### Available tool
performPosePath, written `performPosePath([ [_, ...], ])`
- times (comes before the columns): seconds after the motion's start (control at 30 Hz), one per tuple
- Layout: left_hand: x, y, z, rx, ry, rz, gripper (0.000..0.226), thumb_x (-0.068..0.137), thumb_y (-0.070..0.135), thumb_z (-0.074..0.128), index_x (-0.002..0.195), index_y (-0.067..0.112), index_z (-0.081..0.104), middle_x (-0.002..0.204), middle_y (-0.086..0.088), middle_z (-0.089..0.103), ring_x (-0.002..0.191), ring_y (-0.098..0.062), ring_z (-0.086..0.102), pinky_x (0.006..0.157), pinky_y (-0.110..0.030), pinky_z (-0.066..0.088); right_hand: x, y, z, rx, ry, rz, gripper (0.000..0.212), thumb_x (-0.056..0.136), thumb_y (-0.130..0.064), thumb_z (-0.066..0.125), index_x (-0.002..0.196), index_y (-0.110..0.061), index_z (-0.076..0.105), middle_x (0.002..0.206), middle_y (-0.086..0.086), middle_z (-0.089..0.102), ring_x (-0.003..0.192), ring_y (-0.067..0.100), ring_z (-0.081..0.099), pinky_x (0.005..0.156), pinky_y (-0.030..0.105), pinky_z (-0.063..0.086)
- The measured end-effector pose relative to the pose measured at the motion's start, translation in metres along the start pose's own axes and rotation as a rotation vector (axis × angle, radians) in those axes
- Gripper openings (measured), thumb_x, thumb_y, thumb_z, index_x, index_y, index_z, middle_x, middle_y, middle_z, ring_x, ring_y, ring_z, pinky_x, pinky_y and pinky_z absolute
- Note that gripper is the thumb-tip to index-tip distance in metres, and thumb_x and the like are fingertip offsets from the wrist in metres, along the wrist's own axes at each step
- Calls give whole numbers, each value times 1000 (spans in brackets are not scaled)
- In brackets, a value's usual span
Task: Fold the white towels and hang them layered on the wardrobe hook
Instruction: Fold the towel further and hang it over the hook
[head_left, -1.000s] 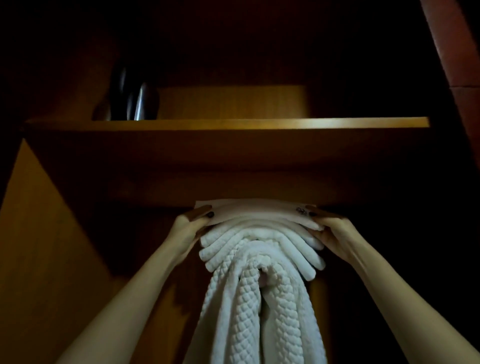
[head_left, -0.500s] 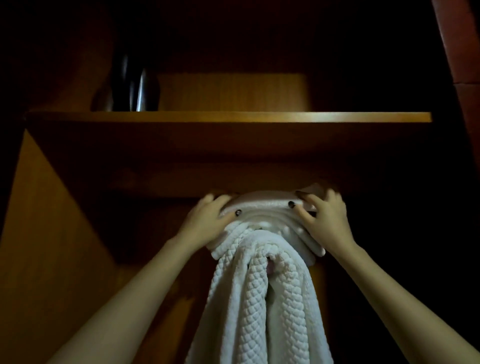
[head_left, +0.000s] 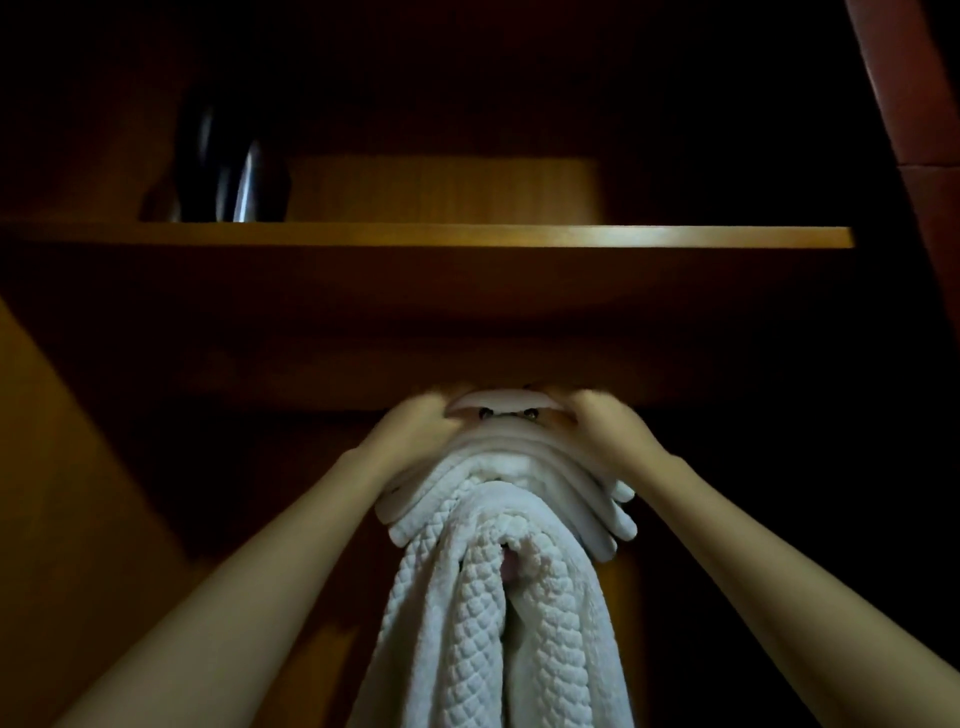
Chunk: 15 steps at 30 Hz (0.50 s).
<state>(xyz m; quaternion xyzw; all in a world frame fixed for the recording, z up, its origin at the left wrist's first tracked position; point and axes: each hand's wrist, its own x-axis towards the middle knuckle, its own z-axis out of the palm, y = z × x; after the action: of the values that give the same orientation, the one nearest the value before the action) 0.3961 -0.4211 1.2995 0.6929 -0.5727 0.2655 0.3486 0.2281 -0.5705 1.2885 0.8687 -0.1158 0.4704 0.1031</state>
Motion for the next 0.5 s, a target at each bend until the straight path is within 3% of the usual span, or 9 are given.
performPosePath([
  [0.07,8,0,-1,-67,29,-24,35,99,25,55,134,22,55,131,-3,58,119,-24,57,88,-22,40,9,3,-2,23,-24,63,38,104,-27,43,142,-21,48,120,5,66,102,23,64,84,36,50],
  [0.13,15,2,-3,-145,53,-22,25,97,21,60,121,20,62,115,-2,64,107,-23,63,81,-24,45,18,2,-3,78,-44,145,41,105,-28,43,143,-16,47,138,8,54,124,27,52,96,34,41],
  [0.2,18,6,-5,-189,56,-11,14,92,19,67,106,17,66,96,-2,66,91,-20,64,72,-26,45,22,2,-5,145,-50,103,35,103,-28,47,135,-16,54,120,4,60,106,20,57,82,31,43],
  [0.27,14,8,-5,-279,36,-3,7,89,13,69,94,15,66,90,-6,66,82,-19,62,72,-31,47,18,4,-5,253,-35,43,15,99,-25,56,109,-17,63,88,1,63,72,12,55,61,24,38],
  [0.3,11,7,-5,-349,29,7,7,87,12,71,90,15,65,87,-5,66,79,-17,62,72,-32,49,14,6,-4,292,-17,29,9,96,-23,59,102,-18,63,82,1,63,65,11,56,55,25,38],
  [0.4,2,4,-10,-487,-3,16,5,85,24,74,87,21,69,78,9,70,71,1,66,62,-13,49,7,13,2,302,-25,49,14,96,-30,58,108,-24,63,94,-7,67,83,9,64,68,25,47],
  [0.5,-2,-1,-14,-338,-11,-13,16,87,42,68,82,27,71,76,20,69,69,14,60,60,-5,41,2,17,8,316,-90,48,31,95,-53,51,112,-29,62,99,-20,63,94,5,63,67,12,41],
])
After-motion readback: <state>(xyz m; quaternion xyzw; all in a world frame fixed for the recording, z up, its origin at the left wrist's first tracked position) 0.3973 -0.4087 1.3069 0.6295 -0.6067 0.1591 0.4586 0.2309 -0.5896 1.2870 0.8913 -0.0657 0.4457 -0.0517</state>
